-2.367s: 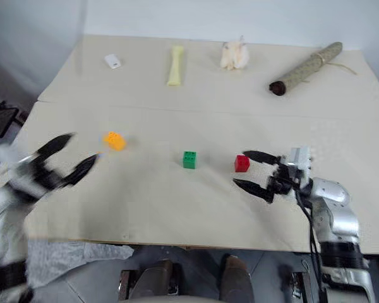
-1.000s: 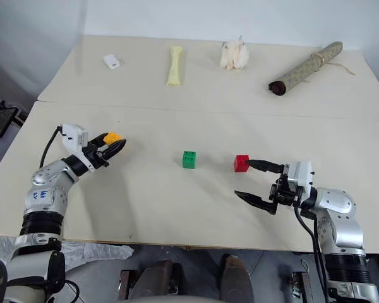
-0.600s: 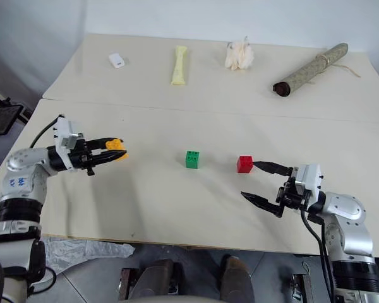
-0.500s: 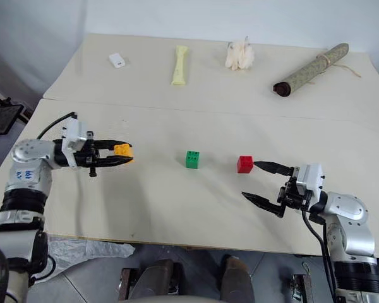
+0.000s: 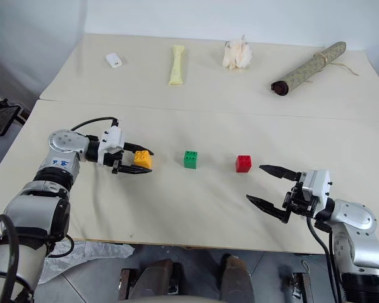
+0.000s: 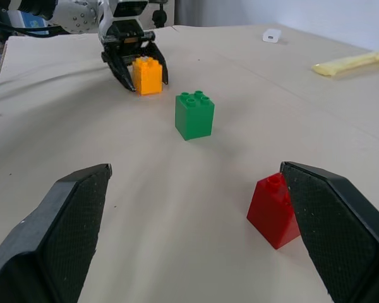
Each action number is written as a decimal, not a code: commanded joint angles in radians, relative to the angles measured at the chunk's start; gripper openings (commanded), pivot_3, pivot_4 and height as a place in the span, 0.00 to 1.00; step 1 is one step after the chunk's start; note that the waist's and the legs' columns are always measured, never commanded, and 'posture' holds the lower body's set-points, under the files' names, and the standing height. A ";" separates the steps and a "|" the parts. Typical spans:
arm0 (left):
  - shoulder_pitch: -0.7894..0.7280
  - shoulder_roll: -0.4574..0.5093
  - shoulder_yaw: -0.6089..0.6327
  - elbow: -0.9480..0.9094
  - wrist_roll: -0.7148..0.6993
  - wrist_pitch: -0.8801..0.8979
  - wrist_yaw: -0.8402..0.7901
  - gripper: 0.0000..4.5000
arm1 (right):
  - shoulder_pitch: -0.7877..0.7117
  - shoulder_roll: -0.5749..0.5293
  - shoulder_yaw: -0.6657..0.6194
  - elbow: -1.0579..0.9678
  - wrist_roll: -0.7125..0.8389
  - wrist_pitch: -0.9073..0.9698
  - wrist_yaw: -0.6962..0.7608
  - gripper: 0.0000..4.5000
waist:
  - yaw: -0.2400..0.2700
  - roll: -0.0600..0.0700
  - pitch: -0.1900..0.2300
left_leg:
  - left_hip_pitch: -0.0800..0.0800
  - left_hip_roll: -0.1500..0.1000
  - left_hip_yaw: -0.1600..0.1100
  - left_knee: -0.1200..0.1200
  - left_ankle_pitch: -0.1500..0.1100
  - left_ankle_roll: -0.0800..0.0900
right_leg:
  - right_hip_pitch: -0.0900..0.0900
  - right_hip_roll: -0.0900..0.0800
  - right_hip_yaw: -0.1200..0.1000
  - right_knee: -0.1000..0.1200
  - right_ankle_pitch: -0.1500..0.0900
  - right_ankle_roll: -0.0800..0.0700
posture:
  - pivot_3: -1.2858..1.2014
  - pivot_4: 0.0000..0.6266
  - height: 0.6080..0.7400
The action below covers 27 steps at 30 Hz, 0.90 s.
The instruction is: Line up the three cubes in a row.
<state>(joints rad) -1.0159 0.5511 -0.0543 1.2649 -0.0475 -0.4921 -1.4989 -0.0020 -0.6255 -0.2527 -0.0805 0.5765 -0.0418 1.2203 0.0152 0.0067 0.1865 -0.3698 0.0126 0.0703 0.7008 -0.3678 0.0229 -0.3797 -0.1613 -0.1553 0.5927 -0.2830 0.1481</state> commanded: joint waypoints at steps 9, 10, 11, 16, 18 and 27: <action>0.122 0.124 0.171 -0.152 -0.152 0.077 -0.090 0.99 | -0.049 -0.045 -0.029 0.046 0.052 0.024 0.062 1.00 | -0.016 0.000 0.000 | 0.000 0.000 -0.001 0.000 0.000 0.000 | 0.000 0.000 0.000 0.000 0.000 0.000 | 0.52 0.24 1.00; 0.172 0.149 0.192 -0.209 -0.184 0.124 -0.102 0.99 | -0.064 -0.051 -0.038 0.068 0.072 0.042 0.077 1.00 | -0.024 0.000 0.000 | 0.000 0.001 0.000 0.000 0.000 0.000 | 0.000 0.000 0.000 0.000 0.000 0.000 | 0.52 0.24 1.00; 0.226 0.172 0.214 -0.271 -0.216 0.162 -0.097 0.99 | -0.080 -0.059 -0.044 0.089 0.090 0.060 0.094 1.00 | -0.030 0.000 0.000 | 0.001 0.001 0.000 0.000 0.000 0.000 | 0.000 0.000 0.000 0.001 0.000 0.000 | 0.52 0.24 1.00; 0.501 0.235 0.334 -0.588 -0.354 0.343 0.026 0.99 | -0.190 -0.106 -0.041 0.233 0.091 0.075 0.207 1.00 | -0.039 0.000 0.000 | 0.001 0.001 -0.002 0.000 0.000 0.000 | 0.000 -0.001 0.000 0.002 0.000 0.000 | 0.52 0.24 1.00; 0.624 0.240 0.395 -0.714 -0.379 0.362 0.103 0.99 | -0.264 -0.117 -0.018 0.327 0.071 0.055 0.282 1.00 | -0.042 0.000 0.000 | 0.002 0.001 -0.003 0.001 0.000 0.000 | 0.000 -0.002 0.000 0.002 0.000 0.000 | 0.52 0.24 1.00; 0.758 0.232 0.440 -0.949 -0.440 0.443 0.175 0.99 | -0.490 -0.119 0.120 0.574 0.057 -0.030 0.394 1.00 | -0.027 0.001 0.000 | 0.002 0.000 -0.006 0.001 0.000 0.000 | 0.001 -0.004 -0.001 0.003 0.000 0.000 | 0.52 0.24 1.00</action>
<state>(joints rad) -0.2690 0.7688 0.3810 0.3440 -0.4860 -0.0351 -1.3271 -0.4912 -0.7278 -0.1473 0.4782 0.6214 -0.0455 1.5398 -0.0123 0.0075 0.1867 -0.3678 0.0125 0.0652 0.7017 -0.3676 0.0231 -0.3789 -0.1648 -0.1562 0.5954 -0.2832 0.1478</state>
